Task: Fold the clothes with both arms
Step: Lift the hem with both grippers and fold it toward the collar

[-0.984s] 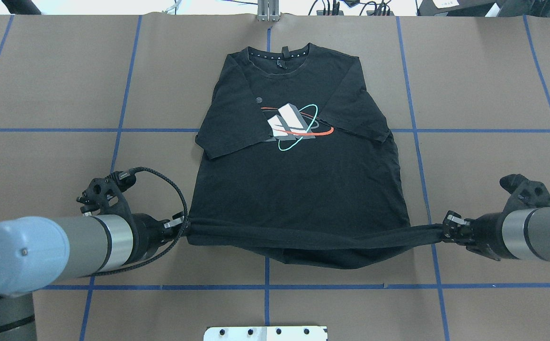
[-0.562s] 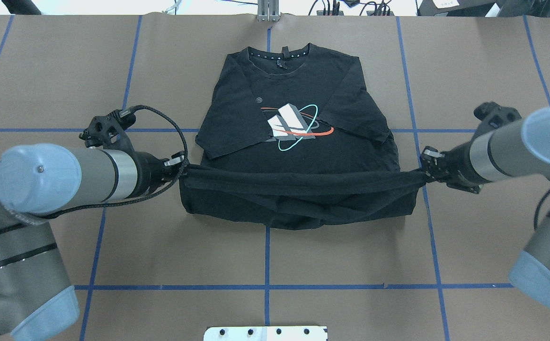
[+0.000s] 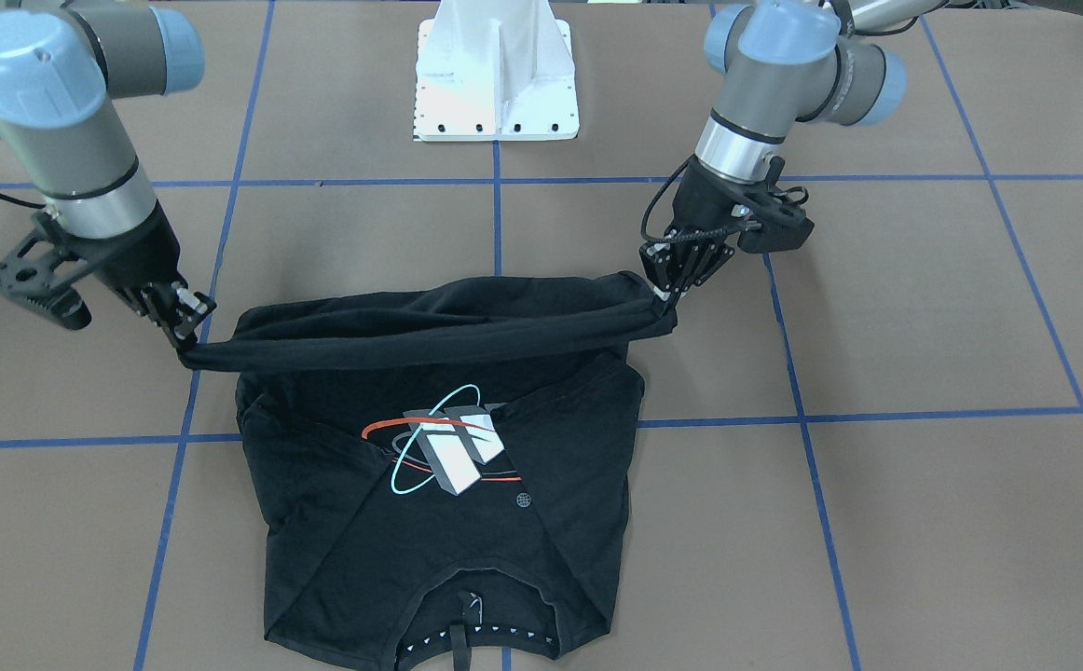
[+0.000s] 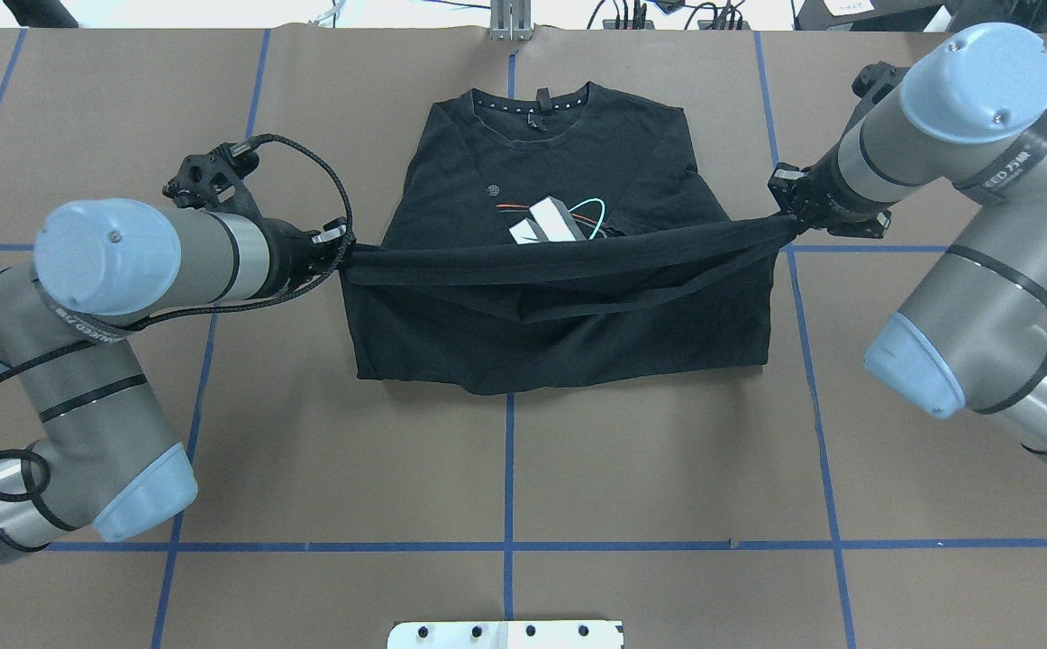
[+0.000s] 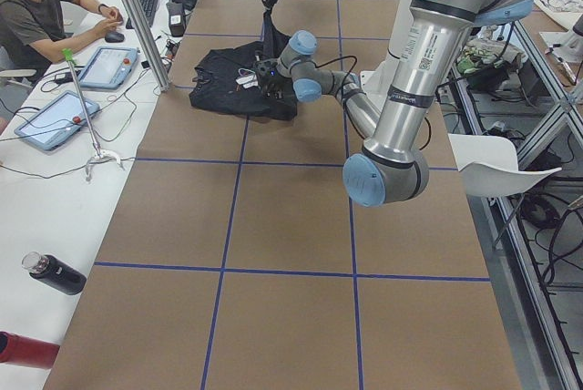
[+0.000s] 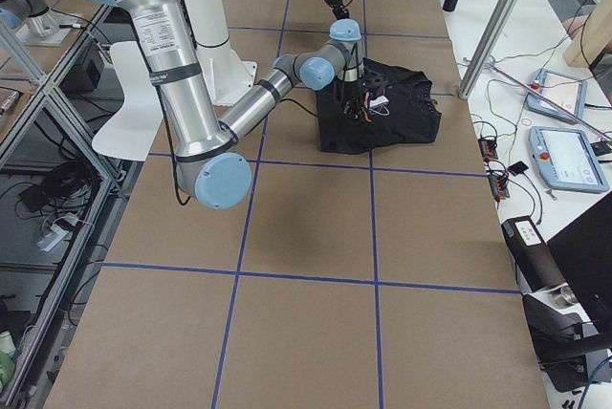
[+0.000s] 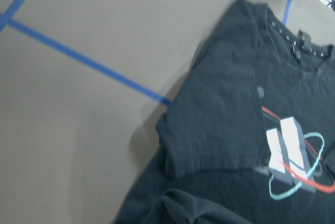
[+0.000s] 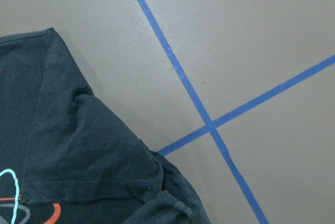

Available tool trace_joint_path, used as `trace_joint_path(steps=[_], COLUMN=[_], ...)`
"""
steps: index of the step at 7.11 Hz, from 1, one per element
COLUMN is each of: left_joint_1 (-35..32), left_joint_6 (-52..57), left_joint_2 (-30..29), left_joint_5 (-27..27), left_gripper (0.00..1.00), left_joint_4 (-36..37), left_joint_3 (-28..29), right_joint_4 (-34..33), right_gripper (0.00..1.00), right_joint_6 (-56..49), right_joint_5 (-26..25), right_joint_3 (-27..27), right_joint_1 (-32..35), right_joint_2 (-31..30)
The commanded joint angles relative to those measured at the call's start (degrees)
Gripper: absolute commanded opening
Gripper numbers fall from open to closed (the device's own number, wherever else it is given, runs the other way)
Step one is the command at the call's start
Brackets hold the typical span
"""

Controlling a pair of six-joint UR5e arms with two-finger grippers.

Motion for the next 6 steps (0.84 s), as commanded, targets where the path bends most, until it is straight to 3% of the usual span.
trace_joint_path(steps=[1, 3, 6], left_joint_1=[-2.45, -3.86, -5.54], left_joint_6=[-0.05, 0.04, 0.04], left_joint_2=[-4.45, -8.04, -12.00], left_joint_5=[0.08, 0.17, 0.26], left_gripper=[0.00, 0.00, 0.00], left_joint_4=[-3.11, -9.53, -12.53], left_joint_3=[7.88, 17.01, 24.07], right_joint_4=[0.63, 1.94, 10.12], right_gripper=[0.00, 0.00, 0.00], right_joint_6=[-3.88, -6.09, -6.09], right_joint_5=[-0.69, -1.30, -3.06], right_joint_3=[-9.65, -17.13, -27.61], right_joint_1=[2.13, 3.36, 3.63], right_joint_2=[6.49, 11.42, 14.95])
